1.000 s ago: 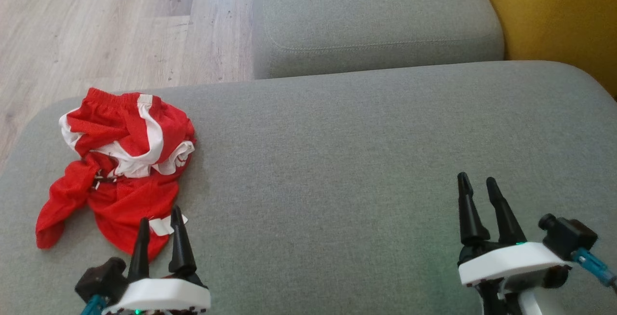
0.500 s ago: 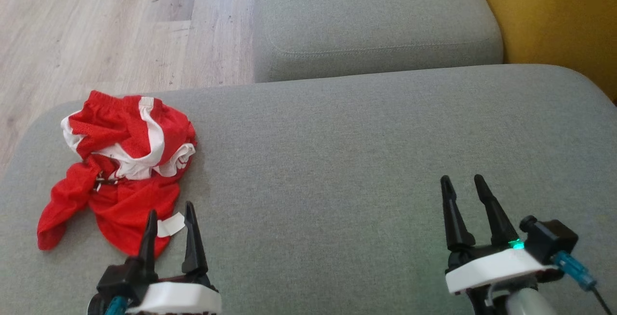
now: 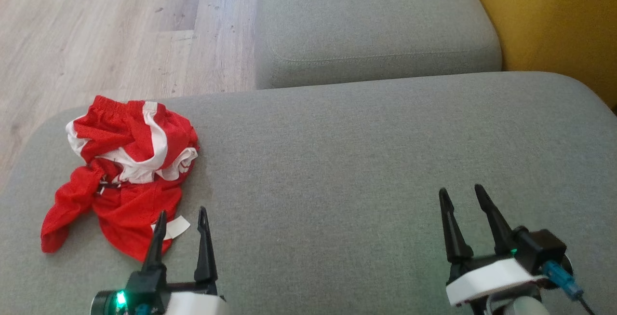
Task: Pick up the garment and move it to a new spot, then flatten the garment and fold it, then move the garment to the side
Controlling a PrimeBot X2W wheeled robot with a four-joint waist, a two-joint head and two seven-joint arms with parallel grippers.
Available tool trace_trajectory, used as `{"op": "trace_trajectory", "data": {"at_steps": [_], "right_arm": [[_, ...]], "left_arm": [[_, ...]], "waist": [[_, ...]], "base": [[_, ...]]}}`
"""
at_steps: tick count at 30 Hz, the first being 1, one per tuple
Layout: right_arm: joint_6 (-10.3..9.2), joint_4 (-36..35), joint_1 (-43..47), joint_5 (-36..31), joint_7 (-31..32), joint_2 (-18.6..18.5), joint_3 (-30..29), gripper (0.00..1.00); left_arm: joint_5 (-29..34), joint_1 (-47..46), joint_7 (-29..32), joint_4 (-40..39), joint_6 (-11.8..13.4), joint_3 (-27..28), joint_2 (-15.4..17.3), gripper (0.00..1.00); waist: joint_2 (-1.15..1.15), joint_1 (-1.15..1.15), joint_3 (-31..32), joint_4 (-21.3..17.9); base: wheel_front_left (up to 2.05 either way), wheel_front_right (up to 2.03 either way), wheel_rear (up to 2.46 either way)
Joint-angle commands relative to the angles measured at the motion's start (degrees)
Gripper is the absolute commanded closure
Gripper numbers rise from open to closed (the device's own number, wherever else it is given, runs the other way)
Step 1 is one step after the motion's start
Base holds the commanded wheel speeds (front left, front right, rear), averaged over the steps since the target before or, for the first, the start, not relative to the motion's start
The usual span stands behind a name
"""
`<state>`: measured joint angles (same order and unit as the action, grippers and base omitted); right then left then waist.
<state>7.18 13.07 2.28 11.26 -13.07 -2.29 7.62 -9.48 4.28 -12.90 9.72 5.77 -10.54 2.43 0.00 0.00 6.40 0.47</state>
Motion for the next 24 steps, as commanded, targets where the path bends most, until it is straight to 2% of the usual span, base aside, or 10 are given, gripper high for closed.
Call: {"op": "trace_trajectory", "data": {"at_steps": [1,7,24], "right_arm": [[0.30,-0.9,-1.4,-2.1,-0.9,-0.6,0.9,0.00],[0.31,0.9,-1.5,-5.4,-1.9,-0.6,0.3,0.00],[0.31,2.9,-1.5,-5.3,-1.9,-0.6,0.2,0.00]], "left_arm": [[2.1,-1.3,-1.1,-1.3,0.7,1.4,0.4,0.00],[5.5,-1.0,-2.1,-0.7,1.1,1.4,0.4,0.00],[5.5,-1.1,-2.1,0.5,-0.1,2.5,0.4,0.00]], "waist": [[0.00,0.00,0.2,0.0],[0.00,0.00,0.5,0.0],[0.00,0.00,0.3,0.4]], "base": [[0.00,0.00,0.00],[0.00,0.00,0.00],[0.00,0.00,0.00]]}}
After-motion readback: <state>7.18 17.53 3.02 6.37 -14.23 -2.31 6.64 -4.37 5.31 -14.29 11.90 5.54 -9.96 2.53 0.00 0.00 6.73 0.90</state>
